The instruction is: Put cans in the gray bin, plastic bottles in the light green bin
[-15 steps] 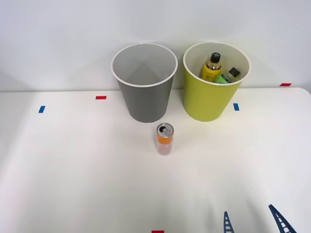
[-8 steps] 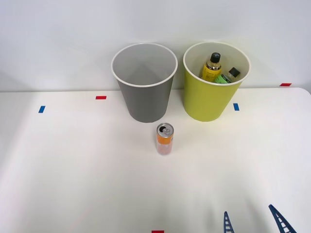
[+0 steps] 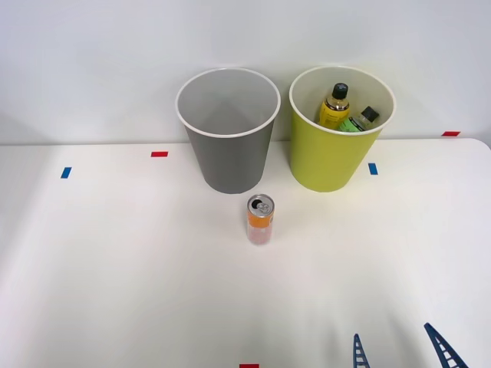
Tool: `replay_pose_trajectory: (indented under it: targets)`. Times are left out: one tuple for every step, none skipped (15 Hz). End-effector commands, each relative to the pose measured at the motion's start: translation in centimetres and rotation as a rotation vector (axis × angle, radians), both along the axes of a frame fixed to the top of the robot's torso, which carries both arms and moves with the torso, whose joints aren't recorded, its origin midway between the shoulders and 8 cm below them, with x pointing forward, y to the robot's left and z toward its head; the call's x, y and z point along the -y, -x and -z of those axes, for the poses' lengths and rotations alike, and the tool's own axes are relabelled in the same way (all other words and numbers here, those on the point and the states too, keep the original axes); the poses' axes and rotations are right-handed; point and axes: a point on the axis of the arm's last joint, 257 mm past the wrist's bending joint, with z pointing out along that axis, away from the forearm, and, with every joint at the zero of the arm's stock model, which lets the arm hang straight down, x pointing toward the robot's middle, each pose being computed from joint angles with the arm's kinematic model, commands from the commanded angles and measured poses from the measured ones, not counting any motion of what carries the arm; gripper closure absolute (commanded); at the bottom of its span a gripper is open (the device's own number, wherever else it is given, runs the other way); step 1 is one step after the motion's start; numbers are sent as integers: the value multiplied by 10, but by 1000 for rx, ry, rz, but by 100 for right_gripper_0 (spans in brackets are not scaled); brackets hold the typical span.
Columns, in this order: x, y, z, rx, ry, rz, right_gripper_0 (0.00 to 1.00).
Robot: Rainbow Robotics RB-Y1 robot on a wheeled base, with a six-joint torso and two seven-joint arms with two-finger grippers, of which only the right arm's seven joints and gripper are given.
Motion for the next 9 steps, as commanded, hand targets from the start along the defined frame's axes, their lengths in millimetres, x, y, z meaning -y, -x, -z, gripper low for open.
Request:
replay_pose_trajectory:
  targets:
    - [0,0,0,0,0,0,0]
    - [0,0,0,0,0,0,0]
    - [0,0,0,0,0,0,0]
    - [0,0,0,0,0,0,0]
    - [0,0,0,0,0,0,0]
    - [0,0,0,0,0,0,0]
    - [0,0,0,0,0,0,0]
    - [0,0,0,0,0,0,0]
    - [0,0,0,0,0,0,0]
